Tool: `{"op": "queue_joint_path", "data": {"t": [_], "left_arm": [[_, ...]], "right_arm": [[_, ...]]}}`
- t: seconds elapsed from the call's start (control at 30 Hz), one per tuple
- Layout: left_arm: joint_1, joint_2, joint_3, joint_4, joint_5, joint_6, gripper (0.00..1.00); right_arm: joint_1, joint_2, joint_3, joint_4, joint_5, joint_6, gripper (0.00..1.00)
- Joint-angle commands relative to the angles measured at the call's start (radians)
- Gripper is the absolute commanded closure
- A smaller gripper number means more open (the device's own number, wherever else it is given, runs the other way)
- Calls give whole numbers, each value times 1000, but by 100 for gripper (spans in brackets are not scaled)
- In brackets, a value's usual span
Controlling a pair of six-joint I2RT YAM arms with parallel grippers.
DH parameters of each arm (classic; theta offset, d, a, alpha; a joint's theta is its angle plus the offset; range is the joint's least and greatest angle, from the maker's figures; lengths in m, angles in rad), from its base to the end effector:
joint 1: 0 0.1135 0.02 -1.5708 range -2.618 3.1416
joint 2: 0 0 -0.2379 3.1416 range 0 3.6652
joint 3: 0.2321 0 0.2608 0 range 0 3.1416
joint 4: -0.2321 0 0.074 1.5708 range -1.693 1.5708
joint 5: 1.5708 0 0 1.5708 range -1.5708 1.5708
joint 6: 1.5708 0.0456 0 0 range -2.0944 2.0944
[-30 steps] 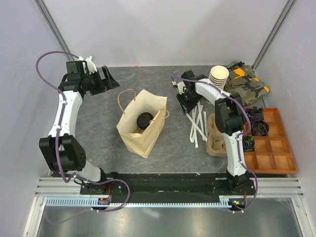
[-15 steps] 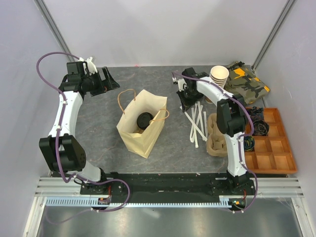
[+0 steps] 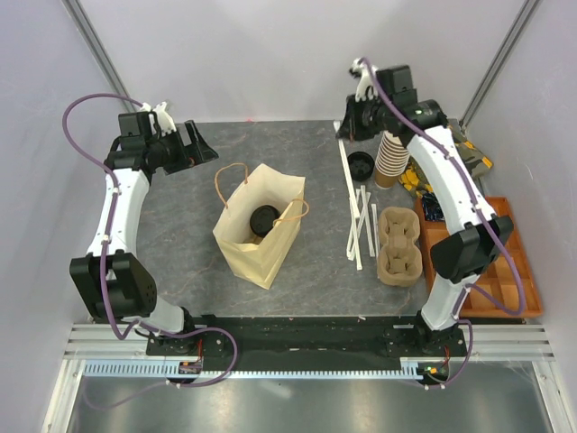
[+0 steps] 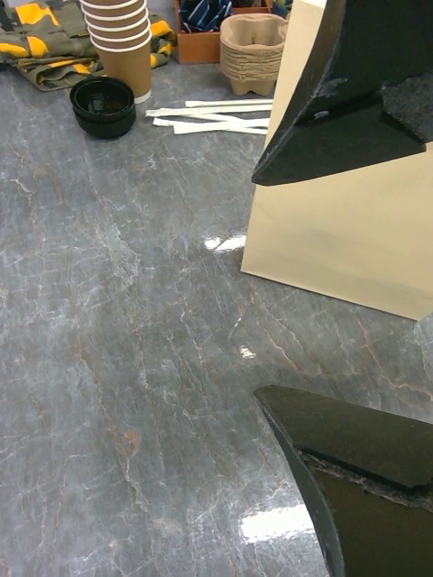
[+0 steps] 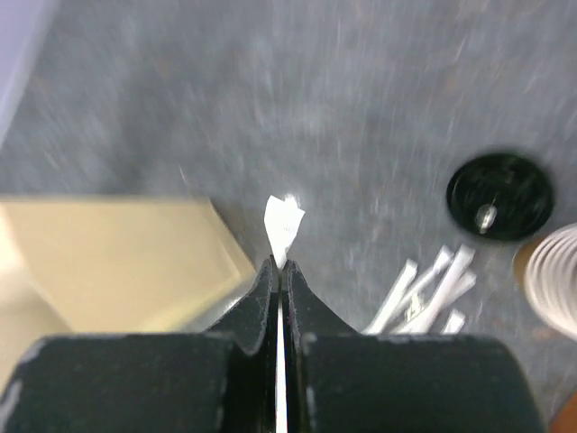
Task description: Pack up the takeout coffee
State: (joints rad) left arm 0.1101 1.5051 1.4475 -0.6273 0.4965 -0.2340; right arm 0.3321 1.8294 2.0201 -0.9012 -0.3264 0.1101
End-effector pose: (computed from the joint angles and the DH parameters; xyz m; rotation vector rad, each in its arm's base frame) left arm 0.3499 0.0168 0.3240 -0.1168 2.2275 -0.6253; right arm 0.3805 0.1467 0.3741 -0.4278 2.2685 0.6014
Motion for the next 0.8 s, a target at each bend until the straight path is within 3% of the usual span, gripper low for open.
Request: {"op": "queue_joint_path", "data": {"t": [0.0,0.33,0.43,0.53,0.67,0.77], "left_arm": [[8,-36,71,31,7,-13,0],[23,-65,172,107,51,-22,0],[33,-101,204,196,140,-36,0],[33,-105,278,300,331,-57,3],[8,-56,384,417,574,-165,10],[-55,-31,455,472,594,-217,14]], "right_arm": [[-24,-54,162,134,-13,135,100],[-2,-214,9,773,33,338,100],[34,-213,3,832,29,359,100],[65,-217,-32,936,-40,369,100],[122,-266,-193,1111,-77,329,100],[178,-279,-227,1153,-69,283,100]]}}
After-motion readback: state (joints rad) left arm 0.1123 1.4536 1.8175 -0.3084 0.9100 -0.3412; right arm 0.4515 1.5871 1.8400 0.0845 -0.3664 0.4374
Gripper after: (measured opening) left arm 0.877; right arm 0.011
